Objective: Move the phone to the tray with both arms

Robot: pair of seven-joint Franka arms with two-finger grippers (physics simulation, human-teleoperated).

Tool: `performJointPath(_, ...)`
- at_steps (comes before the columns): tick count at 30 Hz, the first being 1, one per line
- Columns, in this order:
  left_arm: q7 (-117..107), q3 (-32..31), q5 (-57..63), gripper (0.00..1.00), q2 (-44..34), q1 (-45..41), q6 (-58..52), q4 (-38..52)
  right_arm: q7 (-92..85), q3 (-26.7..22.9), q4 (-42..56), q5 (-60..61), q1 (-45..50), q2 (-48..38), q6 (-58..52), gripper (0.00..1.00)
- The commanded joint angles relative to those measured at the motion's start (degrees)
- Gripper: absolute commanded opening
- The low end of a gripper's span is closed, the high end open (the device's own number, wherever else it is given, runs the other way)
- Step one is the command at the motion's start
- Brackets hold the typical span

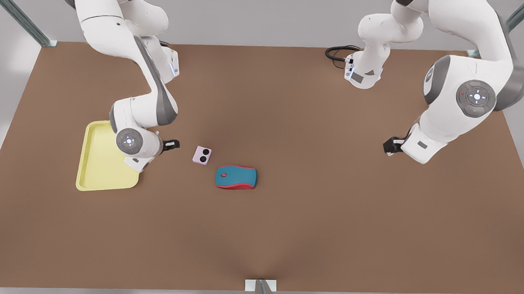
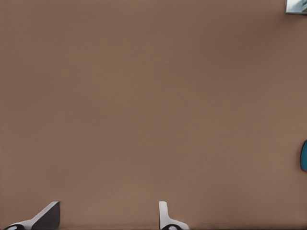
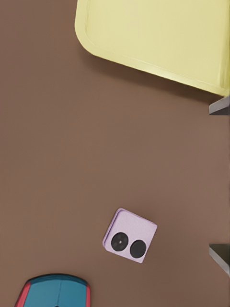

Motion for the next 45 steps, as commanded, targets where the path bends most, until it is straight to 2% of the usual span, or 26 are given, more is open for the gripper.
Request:
performJointPath(1,15.5,-0.1,0.5,1.0,0.7,0.1,-1.0,0.0,28.1,0.0,-0.9,0.3,0.7,1.3,12.1,1.0)
performJointPath(3,15.5,0.0,0.5,1.0,1.1,0.1,-0.9,0.0,36.3,0.1,-2.7,0.4,2.8,2.7,15.9,1.0)
performJointPath(7,15.5,0.0,0.6,1.0,1.9,0.1,-1.0,0.0,39.0,0.0,-3.2,0.7,3.8,6.0,22.6,1.0)
performJointPath(10,15.5,0.0,0.5,1.0,2.2,0.1,-1.1,0.0,39.0,0.1,-8.5,0.8,3.9,6.1,31.2,1.0)
performJointPath(13,15.6,0.0,0.6,1.0,2.7,0.1,-1.1,0.0,38.9,0.1,-9.6,7.7,4.8,6.8,33.0,1.0)
performJointPath(16,15.9,0.0,0.6,1.0,3.0,0.1,-1.0,0.1,38.9,0.1,-9.4,8.3,6.2,8.8,35.8,1.0)
performJointPath(45,15.4,0.3,0.7,1.0,4.2,0.2,-1.0,0.0,37.8,0.4,-13.3,9.5,9.7,11.1,35.4,1.0)
